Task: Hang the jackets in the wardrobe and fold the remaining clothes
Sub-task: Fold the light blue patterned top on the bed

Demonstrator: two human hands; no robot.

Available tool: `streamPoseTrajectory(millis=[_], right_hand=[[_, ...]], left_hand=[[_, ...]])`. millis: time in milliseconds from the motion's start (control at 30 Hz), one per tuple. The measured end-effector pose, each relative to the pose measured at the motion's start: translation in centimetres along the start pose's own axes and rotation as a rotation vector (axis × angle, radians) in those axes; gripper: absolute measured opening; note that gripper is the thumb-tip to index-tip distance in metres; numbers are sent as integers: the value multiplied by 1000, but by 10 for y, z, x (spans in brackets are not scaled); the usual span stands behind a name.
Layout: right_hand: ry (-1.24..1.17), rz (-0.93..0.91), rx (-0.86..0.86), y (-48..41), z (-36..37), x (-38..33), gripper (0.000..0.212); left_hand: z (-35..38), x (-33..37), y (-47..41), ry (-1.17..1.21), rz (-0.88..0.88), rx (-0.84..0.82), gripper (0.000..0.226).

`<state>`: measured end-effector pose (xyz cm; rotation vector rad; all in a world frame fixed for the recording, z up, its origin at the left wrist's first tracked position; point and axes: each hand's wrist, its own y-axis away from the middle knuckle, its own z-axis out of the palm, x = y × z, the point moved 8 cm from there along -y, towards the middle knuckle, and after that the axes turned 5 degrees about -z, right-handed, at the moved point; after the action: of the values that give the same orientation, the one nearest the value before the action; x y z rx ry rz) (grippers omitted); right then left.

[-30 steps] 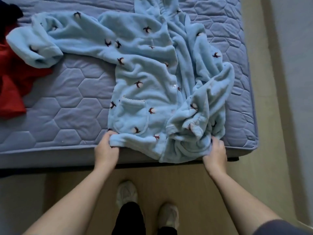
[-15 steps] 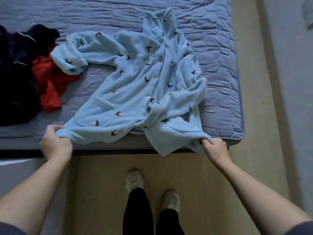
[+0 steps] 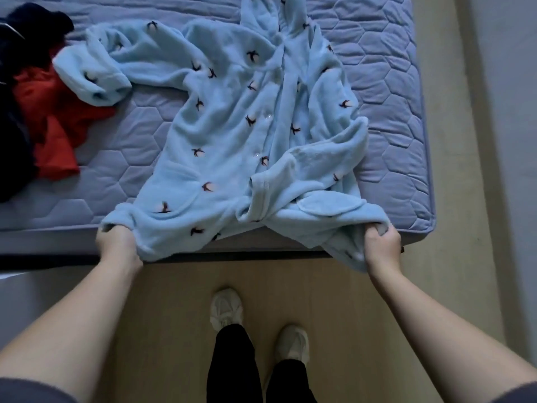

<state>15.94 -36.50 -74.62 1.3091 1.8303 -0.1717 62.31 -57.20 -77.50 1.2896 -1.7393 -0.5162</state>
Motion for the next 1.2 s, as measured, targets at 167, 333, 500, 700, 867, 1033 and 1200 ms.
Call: streamPoseTrajectory(millis=[167,333,500,700,867,1033,1200], right_hand=[[685,157,-308,26,-9,36,18],[486,82,-290,29,2,25,15],[214,-153,-322,31,24,-3,30],[421,-422,-311,41,4,15,32],[968,-316,-654,46,-10,72,34],[906,-148,-828,38,6,57,35],[311,117,-710,-5,55,-20,30]], left_hand=[[-58,-4,8,-564,131,228,27],[-1,-60,33,-862,13,-244,27],[131,-116,101,-712,21,-694,30],[195,-134,132,-224,-43,-598,41],[144,-107,114,-501,192,-362,12],[119,-57,120,-898,506,-171,57],[159,2,133,-848,599,-122,86]])
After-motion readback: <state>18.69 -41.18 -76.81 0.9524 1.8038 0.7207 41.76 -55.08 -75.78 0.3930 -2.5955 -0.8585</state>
